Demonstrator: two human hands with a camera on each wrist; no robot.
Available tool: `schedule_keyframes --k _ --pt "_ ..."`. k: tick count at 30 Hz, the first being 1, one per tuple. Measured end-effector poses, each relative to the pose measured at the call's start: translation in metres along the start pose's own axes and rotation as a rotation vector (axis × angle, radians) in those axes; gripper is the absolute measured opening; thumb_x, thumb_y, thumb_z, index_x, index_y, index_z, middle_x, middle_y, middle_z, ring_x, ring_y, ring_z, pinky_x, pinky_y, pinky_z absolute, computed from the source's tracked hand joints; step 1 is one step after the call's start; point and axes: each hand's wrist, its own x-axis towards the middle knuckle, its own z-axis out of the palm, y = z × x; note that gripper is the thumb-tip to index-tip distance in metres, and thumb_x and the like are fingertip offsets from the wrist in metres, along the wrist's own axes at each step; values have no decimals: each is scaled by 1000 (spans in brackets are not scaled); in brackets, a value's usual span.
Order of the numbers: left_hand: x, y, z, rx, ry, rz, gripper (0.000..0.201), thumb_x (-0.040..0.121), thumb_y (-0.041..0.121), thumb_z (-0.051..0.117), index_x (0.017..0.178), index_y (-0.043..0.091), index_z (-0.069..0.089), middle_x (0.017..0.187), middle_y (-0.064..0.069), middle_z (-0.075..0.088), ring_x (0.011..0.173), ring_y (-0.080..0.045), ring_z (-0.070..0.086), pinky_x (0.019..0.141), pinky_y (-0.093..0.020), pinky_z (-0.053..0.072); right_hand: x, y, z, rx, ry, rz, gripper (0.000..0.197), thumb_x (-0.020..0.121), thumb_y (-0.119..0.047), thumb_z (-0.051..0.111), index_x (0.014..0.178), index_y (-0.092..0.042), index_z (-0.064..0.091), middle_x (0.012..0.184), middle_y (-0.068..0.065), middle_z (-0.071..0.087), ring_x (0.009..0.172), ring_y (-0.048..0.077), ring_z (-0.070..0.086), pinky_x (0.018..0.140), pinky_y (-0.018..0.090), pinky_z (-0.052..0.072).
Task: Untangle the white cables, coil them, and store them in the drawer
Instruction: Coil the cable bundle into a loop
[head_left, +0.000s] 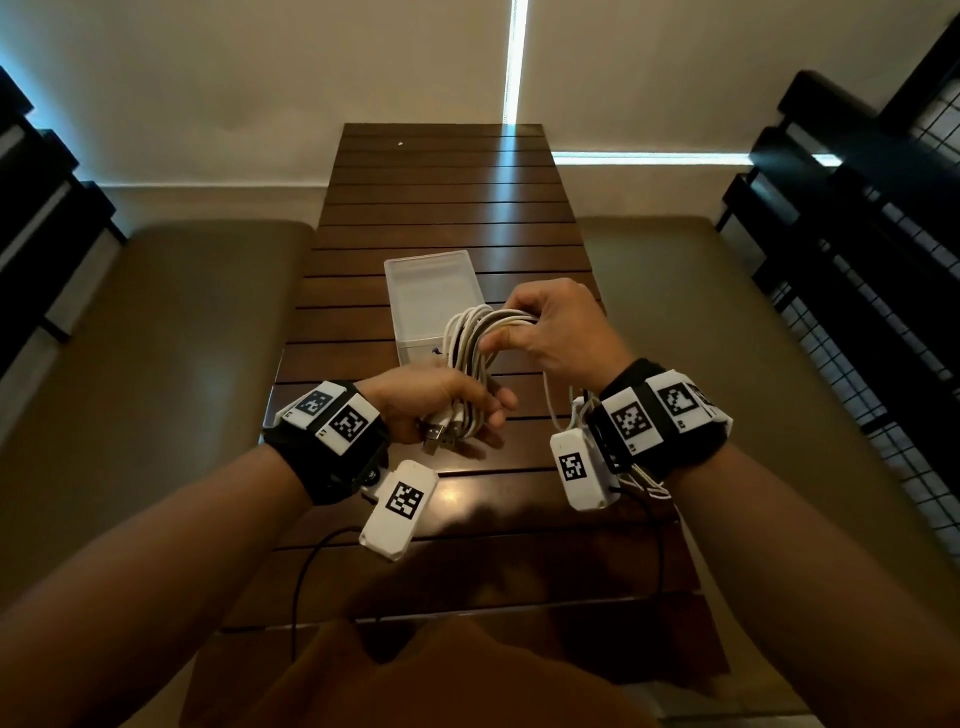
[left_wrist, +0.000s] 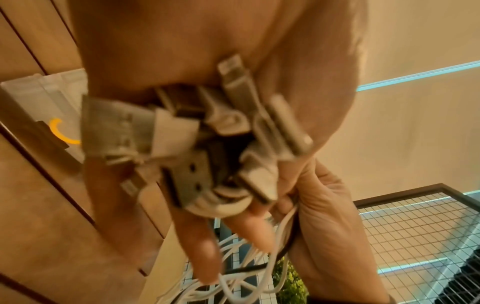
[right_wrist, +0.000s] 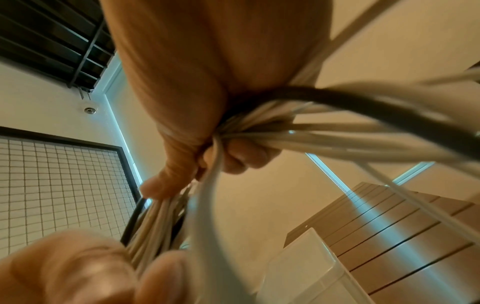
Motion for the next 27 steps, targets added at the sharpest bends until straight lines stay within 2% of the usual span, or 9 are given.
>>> schedule_keyframes --k 2,5,9,11,14,17,20,24,27 --pt "-3 0 4 -38 -30 -6 16 88 19 58 96 7 63 66 -3 57 64 -19 63 70 -39 55 1 1 -1 57 14 20 27 65 -28 87 80 -13 69 74 1 70 66 10 63 64 26 51" --pt "-4 -1 10 -58 -10 38 27 82 36 59 78 9 58 59 -2 49 54 -18 53 55 -29 48 0 2 -5 197 -27 64 41 67 -21 86 104 -18 68 92 -2 72 82 8 69 77 28 56" --pt "-4 0 18 -74 74 101 35 82 45 57 67 14 50 58 -3 45 51 -19 50 51 -28 43 -1 1 -11 253 -129 69 52 79 -15 77 127 -10 60 95 -8 69 80 -7 65 72 11 49" --pt "-2 2 21 -56 151 120 33 88 40 57 70 13 50 58 -3 45 50 -19 48 53 -30 42 1 2 -13 200 -156 58 49 84 -20 72 130 -9 58 105 -7 69 91 -7 64 82 10 48" --pt "1 2 23 39 270 129 26 93 34 59 83 11 54 60 -2 49 51 -19 50 53 -31 42 2 2 -17 126 -258 65 38 91 -29 64 126 -15 61 111 -6 69 100 -1 64 91 17 49" --pt "3 1 26 82 270 159 25 94 32 58 90 8 52 60 -3 49 48 -18 49 50 -30 43 2 2 -19 68 -268 67 41 91 -44 58 124 -20 62 114 -8 68 104 1 62 95 23 48" --pt "4 3 33 92 236 224 17 94 23 58 93 7 53 66 -7 48 49 -16 48 45 -28 45 1 1 -15 133 -256 81 32 90 -45 59 109 -21 69 100 -6 72 92 4 67 85 25 50" --pt "6 9 35 195 164 267 17 83 25 71 93 17 61 71 -9 55 56 -22 49 54 -33 44 -5 -2 -7 296 -186 86 47 86 -50 55 94 -5 67 84 4 68 78 13 66 75 29 52" --pt "8 14 38 228 195 281 15 83 9 71 94 13 61 76 -11 60 55 -18 53 50 -30 46 -5 -6 1 305 -48 57 50 91 -49 54 90 0 63 83 13 65 76 21 63 79 37 54"
